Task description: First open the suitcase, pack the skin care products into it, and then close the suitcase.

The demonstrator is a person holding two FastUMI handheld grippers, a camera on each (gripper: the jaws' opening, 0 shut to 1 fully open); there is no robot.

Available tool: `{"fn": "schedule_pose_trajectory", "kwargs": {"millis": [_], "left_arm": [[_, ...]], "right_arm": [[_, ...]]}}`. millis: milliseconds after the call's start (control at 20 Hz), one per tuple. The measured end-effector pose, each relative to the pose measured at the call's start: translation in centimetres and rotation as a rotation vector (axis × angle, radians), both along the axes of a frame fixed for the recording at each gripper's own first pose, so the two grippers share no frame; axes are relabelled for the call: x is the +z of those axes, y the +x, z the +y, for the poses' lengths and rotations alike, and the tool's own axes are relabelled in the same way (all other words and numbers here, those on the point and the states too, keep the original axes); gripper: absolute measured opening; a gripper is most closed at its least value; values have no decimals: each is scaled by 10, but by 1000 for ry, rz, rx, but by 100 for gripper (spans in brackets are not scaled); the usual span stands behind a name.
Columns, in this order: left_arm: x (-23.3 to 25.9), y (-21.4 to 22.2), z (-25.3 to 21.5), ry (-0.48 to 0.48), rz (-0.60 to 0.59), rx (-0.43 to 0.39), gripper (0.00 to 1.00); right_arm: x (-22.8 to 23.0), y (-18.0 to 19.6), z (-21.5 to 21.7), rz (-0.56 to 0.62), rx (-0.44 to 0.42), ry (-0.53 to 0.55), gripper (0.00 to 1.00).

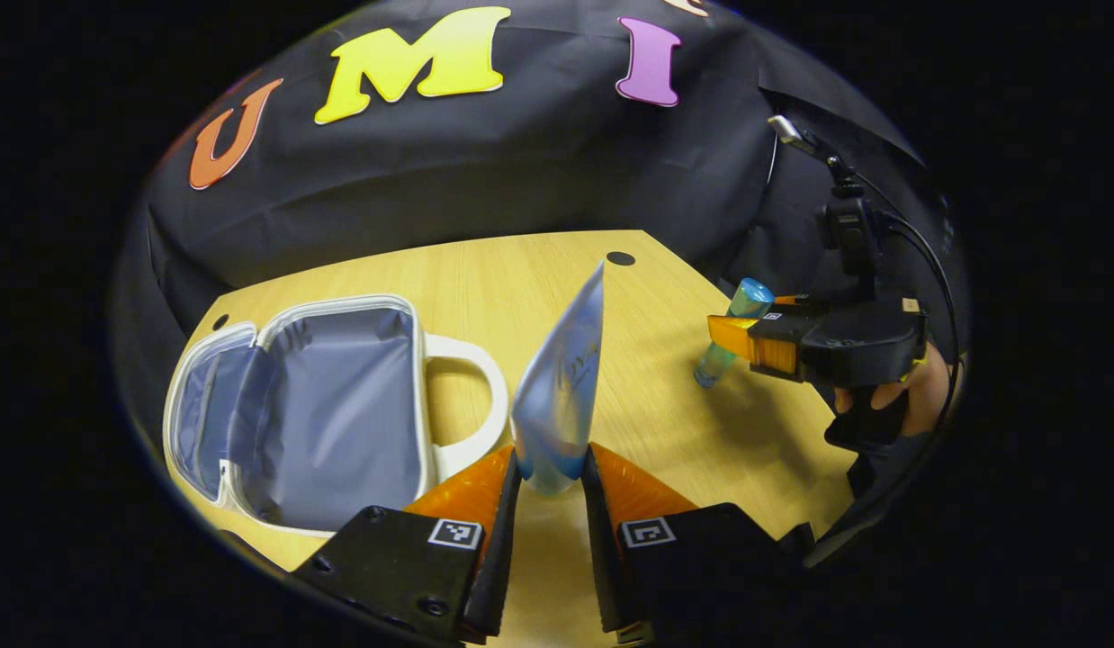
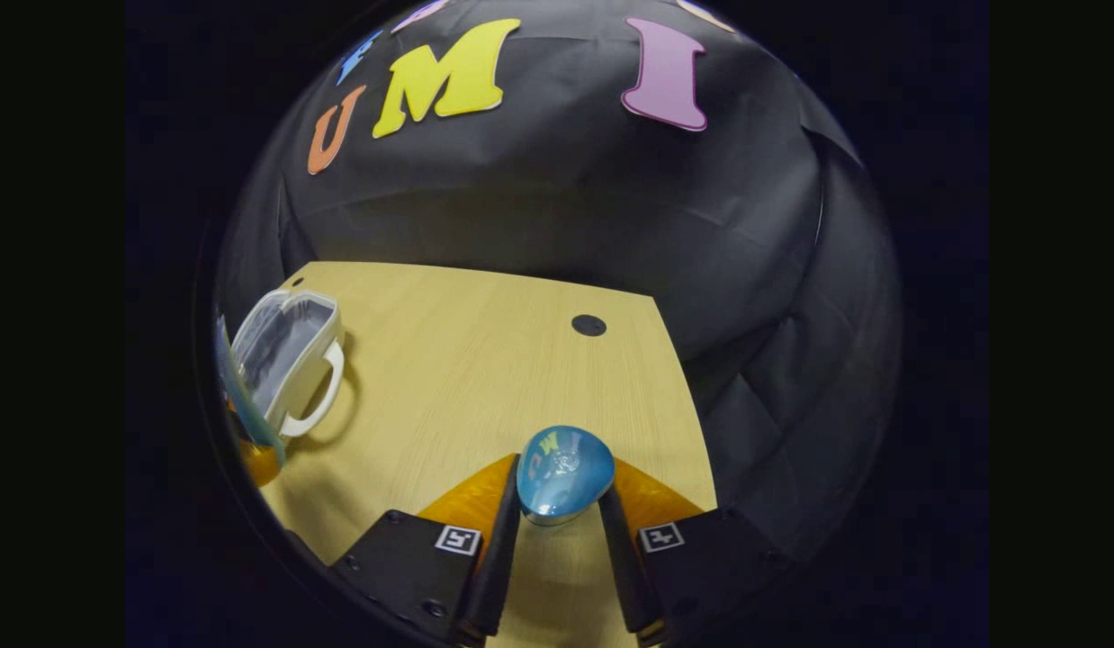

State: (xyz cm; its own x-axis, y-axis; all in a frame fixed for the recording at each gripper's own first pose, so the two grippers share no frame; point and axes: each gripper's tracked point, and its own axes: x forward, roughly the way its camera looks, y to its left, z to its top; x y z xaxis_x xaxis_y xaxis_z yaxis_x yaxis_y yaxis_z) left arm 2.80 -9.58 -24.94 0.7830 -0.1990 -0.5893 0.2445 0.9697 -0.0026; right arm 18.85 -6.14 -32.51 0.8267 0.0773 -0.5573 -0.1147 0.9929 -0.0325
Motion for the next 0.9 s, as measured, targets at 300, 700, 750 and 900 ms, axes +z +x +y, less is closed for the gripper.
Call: {"fn": "schedule_pose_trajectory", "kwargs": {"millis": [300,700,750,900], "left_arm": [[24,-7,60,15,-29,41,42],[-3,-5,177,29,82,208,42],[-16,-7,185,24,133,233,42],[-45,-8,199,13,247,260,47]], "right_arm": [[2,-17,1,24,-71,12,41],[38,-73,49,9,-84,41,39],[45,-78,59,2,-76,45,39],[60,-90,92,-5,-54,73,41]]}}
